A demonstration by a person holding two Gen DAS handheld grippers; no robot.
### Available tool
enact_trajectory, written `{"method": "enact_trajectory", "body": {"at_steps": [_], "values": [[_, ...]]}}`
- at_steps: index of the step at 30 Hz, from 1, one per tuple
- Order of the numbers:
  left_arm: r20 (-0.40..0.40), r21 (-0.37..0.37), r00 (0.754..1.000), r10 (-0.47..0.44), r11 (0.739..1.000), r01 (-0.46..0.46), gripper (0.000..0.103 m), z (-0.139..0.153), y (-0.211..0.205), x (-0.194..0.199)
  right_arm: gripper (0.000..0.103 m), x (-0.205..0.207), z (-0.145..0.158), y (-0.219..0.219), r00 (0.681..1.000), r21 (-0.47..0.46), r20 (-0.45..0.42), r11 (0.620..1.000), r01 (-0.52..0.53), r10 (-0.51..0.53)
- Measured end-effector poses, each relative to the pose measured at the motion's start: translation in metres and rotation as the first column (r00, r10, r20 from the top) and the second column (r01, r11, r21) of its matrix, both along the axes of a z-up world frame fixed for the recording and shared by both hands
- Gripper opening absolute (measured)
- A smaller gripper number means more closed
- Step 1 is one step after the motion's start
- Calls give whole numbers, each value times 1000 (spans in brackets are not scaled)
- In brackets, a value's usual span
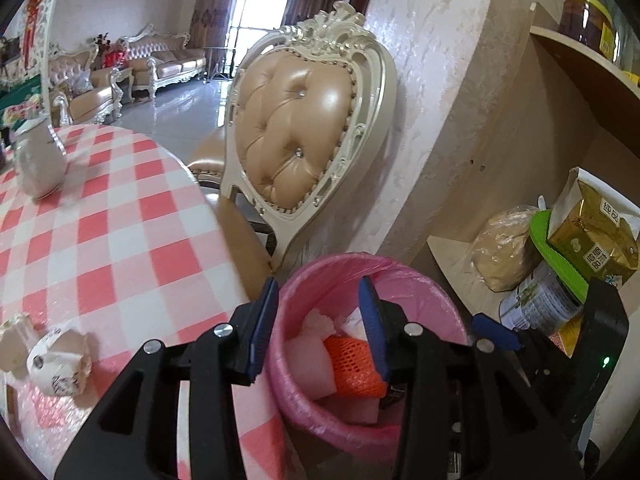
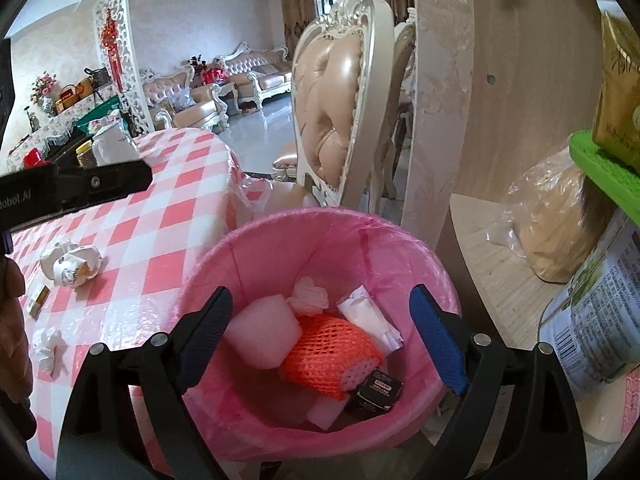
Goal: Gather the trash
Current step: 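Move both open tools back over the remaining litter on the table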
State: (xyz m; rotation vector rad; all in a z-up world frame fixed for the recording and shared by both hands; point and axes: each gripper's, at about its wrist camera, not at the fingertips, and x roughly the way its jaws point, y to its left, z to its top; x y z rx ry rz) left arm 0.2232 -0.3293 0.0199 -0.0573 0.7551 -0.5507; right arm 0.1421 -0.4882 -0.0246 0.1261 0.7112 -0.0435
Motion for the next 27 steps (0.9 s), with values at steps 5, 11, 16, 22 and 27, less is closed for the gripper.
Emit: {"method": "enact_trajectory", "body": {"at_steps": [5, 11, 16, 22, 27], "values": [[14, -7, 999, 47, 999, -47, 42, 4, 28, -14, 86, -7, 6, 12, 1000, 0, 19, 1000, -20, 20], [27, -10, 993, 111, 994, -111, 43, 6, 67, -35, 87, -14, 14, 28, 998, -2, 39, 999, -41, 41], [33, -13, 985, 168, 986, -168, 44, 5, 104, -53, 87, -20, 17, 45, 997, -3, 44, 998, -68, 68], [34, -11, 970, 239, 971, -239, 44, 3, 152, -73, 87, -26, 19, 68, 994, -6, 47, 995, -98, 98], [40, -13, 955, 294, 956, -294, 44, 3, 189, -87, 87, -31, 22, 88, 990, -10, 49, 991, -131, 131]]}}
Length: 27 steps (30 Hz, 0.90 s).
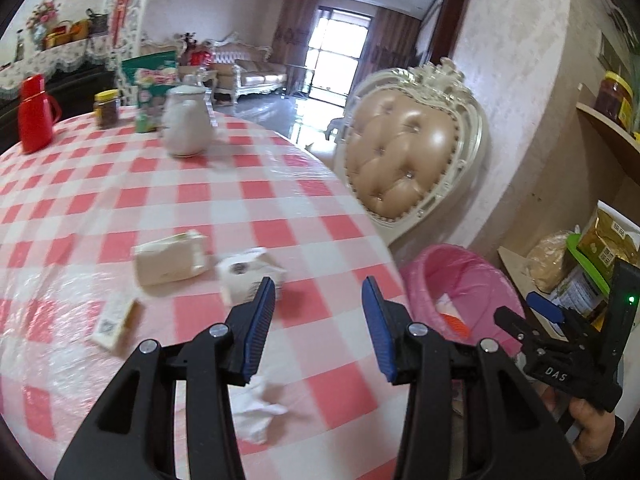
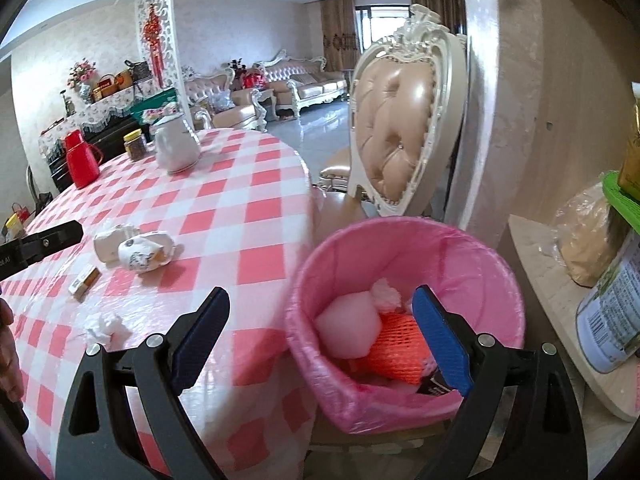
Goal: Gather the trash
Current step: 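Move both open tools back over the remaining litter on the table, then lower the right tool onto the crumpled white tissue and close it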
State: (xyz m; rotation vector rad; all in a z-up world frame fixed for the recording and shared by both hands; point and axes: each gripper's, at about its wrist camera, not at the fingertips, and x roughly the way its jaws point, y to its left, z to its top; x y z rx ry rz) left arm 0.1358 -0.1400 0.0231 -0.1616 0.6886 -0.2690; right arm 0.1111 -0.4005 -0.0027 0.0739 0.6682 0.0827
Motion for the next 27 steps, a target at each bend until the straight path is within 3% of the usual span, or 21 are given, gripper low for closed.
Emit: {"method": "enact_trajectory", "body": {"at_steps": [11, 27], "values": [[7, 1, 995, 97, 995, -97, 44, -1, 66, -26, 87, -6, 4, 47, 997, -10, 3, 997, -79, 79], [-3, -2, 986, 165, 986, -165, 44, -7, 117, -36, 87, -5, 4, 117, 980, -22, -8, 980, -199, 199]]}}
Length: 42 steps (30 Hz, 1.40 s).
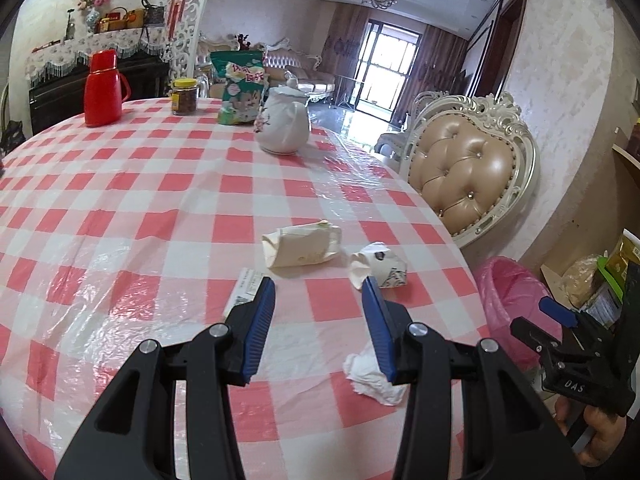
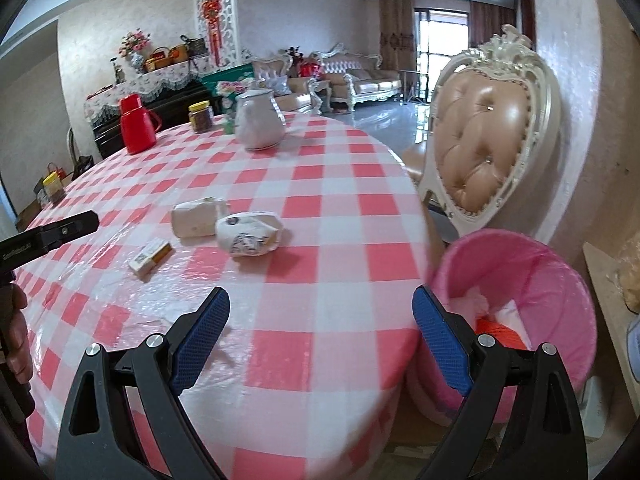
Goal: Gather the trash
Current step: 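Lower the right tool onto the crumpled white tissue and close it, then grasp the small white QR-code box with the left tool while the right tool holds the tissue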
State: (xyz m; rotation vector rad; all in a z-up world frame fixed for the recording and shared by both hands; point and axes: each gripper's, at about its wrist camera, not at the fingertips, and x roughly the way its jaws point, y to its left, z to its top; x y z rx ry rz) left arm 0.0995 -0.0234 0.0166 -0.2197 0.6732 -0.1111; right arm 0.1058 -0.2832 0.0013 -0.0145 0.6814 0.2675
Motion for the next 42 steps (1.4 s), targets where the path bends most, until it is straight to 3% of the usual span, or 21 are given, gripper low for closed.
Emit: {"method": "enact_trajectory", "body": {"at_steps": [14, 31, 42], "values": [[-39, 6, 998, 42, 999, -42, 44, -17, 33, 19, 87, 9, -20, 64, 991, -19, -60, 993, -121, 119], [-102, 10, 992, 76, 997, -75, 44, -46, 59, 52, 87, 21, -58, 115, 964, -65, -182, 976, -208, 193], [-165, 50, 985, 45, 998, -37, 44, -70, 51, 63, 48, 24, -71, 126, 947, -82, -232, 966, -245, 221]]}}
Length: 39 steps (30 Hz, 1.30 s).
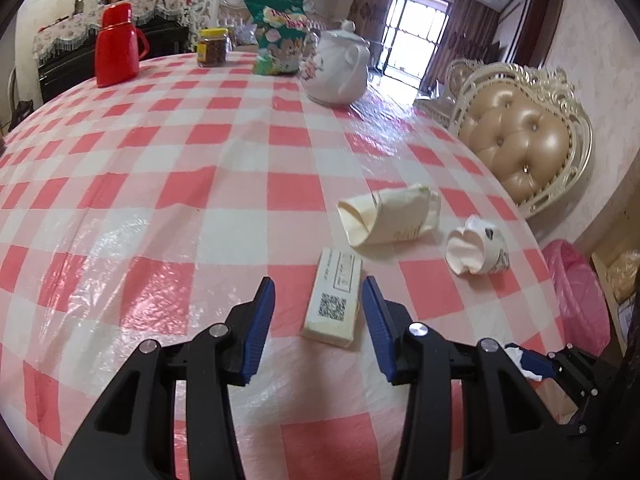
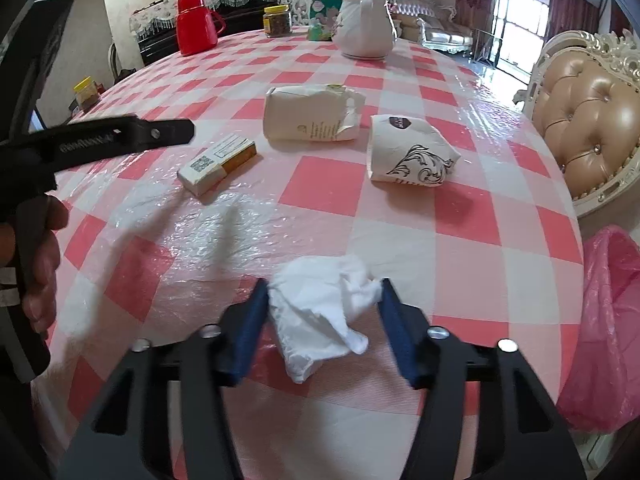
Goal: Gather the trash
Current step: 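Grasp the small white QR-code box with the left tool while the right tool holds the tissue, then carry the white box and tissue over the pink bin with both tools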
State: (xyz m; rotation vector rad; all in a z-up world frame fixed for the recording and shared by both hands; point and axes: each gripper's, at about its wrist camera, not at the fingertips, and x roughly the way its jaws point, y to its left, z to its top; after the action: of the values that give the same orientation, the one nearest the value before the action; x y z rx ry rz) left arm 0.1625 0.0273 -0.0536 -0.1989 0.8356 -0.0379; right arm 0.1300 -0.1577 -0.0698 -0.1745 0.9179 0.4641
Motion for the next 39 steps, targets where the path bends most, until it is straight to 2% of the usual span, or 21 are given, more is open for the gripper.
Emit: {"method": "enact_trajectory", "body": {"at_steps": [6, 21, 27, 33, 39], "values": [[-25, 26, 999, -20, 999, 20, 44, -9, -7, 4, 42, 1, 4, -6, 1000, 17, 7, 1000, -4, 4], [-92, 101, 994, -57, 993, 66, 44, -25, -23, 14, 41, 6, 17, -38, 997, 52, 37, 997, 59, -61], [-115, 120, 991, -66, 990, 80, 32, -31, -26, 16, 41, 8, 21, -52, 994, 63, 47, 994, 92, -95], [-105, 119, 992, -64, 990, 76, 32, -29, -27, 14, 41, 7, 25, -63, 991, 69, 59, 991, 114, -118], [-62, 106, 996, -61, 992, 67, 32, -14, -27, 5, 41, 6, 30, -76, 986, 77, 73, 987, 142, -148]]}}
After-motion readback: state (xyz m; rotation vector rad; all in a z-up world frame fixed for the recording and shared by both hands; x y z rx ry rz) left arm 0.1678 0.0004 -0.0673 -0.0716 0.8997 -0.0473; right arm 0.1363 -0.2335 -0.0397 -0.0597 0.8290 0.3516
